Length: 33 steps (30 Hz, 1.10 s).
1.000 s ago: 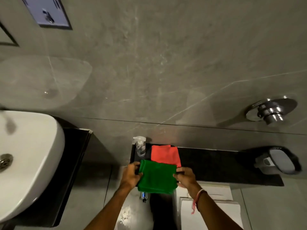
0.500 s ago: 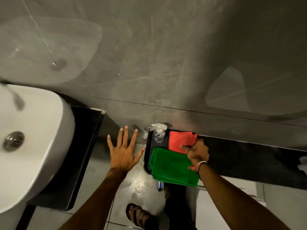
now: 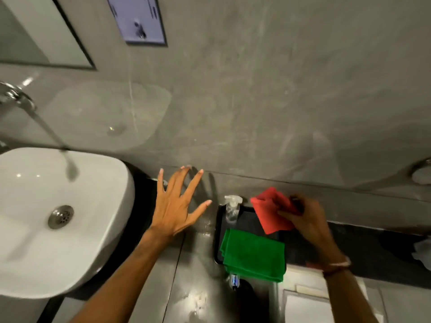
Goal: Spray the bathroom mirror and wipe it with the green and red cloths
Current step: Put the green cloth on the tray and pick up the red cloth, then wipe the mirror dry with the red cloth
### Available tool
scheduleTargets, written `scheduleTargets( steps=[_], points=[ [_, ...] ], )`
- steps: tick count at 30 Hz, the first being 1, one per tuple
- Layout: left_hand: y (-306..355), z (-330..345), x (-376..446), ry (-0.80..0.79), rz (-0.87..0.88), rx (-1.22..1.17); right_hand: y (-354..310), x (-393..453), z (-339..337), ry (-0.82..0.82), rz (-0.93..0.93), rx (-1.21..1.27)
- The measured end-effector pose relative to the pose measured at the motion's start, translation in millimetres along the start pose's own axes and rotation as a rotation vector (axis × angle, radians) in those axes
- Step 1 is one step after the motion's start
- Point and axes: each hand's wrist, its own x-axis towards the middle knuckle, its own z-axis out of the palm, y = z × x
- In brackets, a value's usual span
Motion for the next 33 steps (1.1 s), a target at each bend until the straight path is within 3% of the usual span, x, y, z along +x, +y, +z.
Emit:
scheduleTargets(
  steps=[2,4,7,10,12,16,20,22,24,26,28,31,33],
  points=[
    [3,-56,26,0.11,0.035,-0.246,-66,-13,-37,-0.088,-0.183,0.032],
    [14,-113,54,0.165,-0.061,-0.663,-140,-29,-66,-0.211,-0.334,0.124],
    [34,-193,85,0.064,-0.351,-1.571,-242,-45,-91,-0.372,-0.549,0.277],
    [45,-257,95,0.006,-0.267,-2.207,-342,-52,-92,-0.358,-0.771,0.264],
    [47,-295,93,0.122,-0.164,-2.416,-404,-55,-85,-0.243,-0.916,0.194],
    [32,-353,95,0.407,-0.013,-2.46,-489,-58,-79,0.114,-1.118,-0.068],
    [-18,-435,120,0.979,0.085,-2.247,-561,-57,-107,0.418,-1.305,-0.013],
    [-35,-491,137,1.143,0.164,-1.994,-592,-59,-126,0.671,-1.363,-0.052],
    [-40,-551,165,1.364,0.18,-1.67,-631,-56,-137,0.876,-1.394,-0.138],
    [-55,-601,205,1.481,0.272,-1.148,-683,-48,-134,1.026,-1.429,-0.213],
    [-69,-633,247,1.425,0.22,-0.632,-711,-37,-137,1.04,-1.388,-0.321],
    [-104,-633,307,1.096,0.043,0.063,-736,-15,-118,1.021,-1.31,-0.544],
    [-104,-630,324,1.03,0.112,0.341,-735,-6,-122,1.106,-1.254,-0.68]
  ],
)
